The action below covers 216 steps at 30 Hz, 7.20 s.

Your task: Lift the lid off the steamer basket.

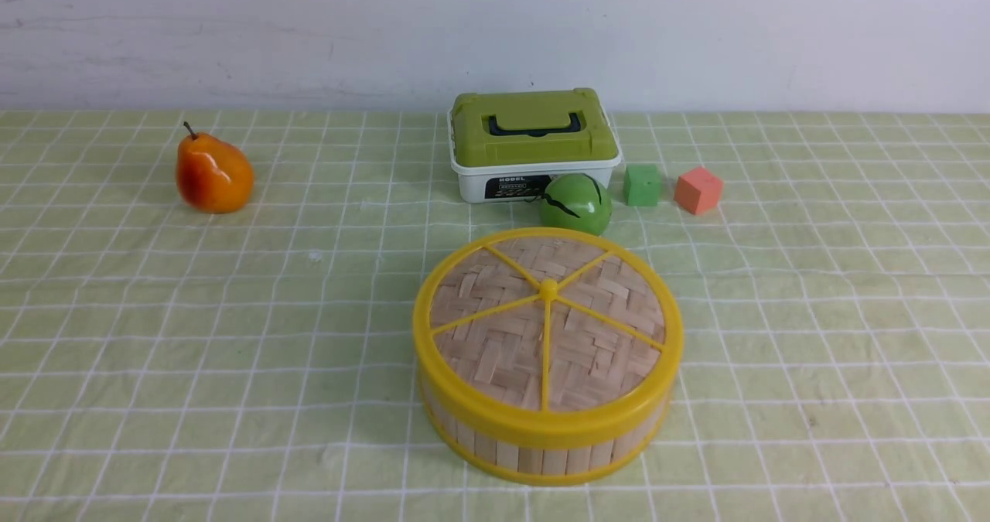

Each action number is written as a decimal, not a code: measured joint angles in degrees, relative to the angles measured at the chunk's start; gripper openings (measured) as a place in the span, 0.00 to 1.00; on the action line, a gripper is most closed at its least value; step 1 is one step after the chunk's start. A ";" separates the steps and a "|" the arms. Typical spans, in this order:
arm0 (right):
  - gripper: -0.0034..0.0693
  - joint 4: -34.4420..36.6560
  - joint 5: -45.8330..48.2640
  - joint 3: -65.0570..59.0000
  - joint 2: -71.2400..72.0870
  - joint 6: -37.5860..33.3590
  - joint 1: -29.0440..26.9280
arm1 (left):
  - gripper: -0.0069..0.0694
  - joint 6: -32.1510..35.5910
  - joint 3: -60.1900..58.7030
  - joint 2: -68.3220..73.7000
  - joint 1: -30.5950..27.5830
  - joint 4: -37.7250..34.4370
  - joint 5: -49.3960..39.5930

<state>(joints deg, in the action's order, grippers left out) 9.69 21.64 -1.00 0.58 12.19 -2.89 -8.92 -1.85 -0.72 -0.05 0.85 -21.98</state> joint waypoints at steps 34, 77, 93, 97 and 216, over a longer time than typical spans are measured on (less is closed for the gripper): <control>0.02 16.87 19.02 36.79 -25.22 -25.19 0.00 | 0.40 0.00 0.00 0.00 0.00 0.00 0.00; 0.63 -7.60 49.39 121.86 -126.13 -18.72 36.90 | 0.40 0.00 0.00 0.00 0.00 0.00 0.00; 0.46 -6.51 49.43 115.46 -122.35 -18.67 36.56 | 0.40 0.00 0.00 0.00 0.00 0.00 0.00; 0.46 -6.35 49.29 115.46 -122.91 -18.67 36.56 | 0.40 0.00 0.00 0.00 0.00 0.00 0.00; 0.05 10.64 -27.47 -0.48 -7.73 -30.79 8.87 | 0.40 0.00 0.00 0.00 0.00 0.00 0.00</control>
<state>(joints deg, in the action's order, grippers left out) 20.33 -5.83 -1.47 -7.15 -18.60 5.98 -8.92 -1.85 -0.72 -0.05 0.85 -21.98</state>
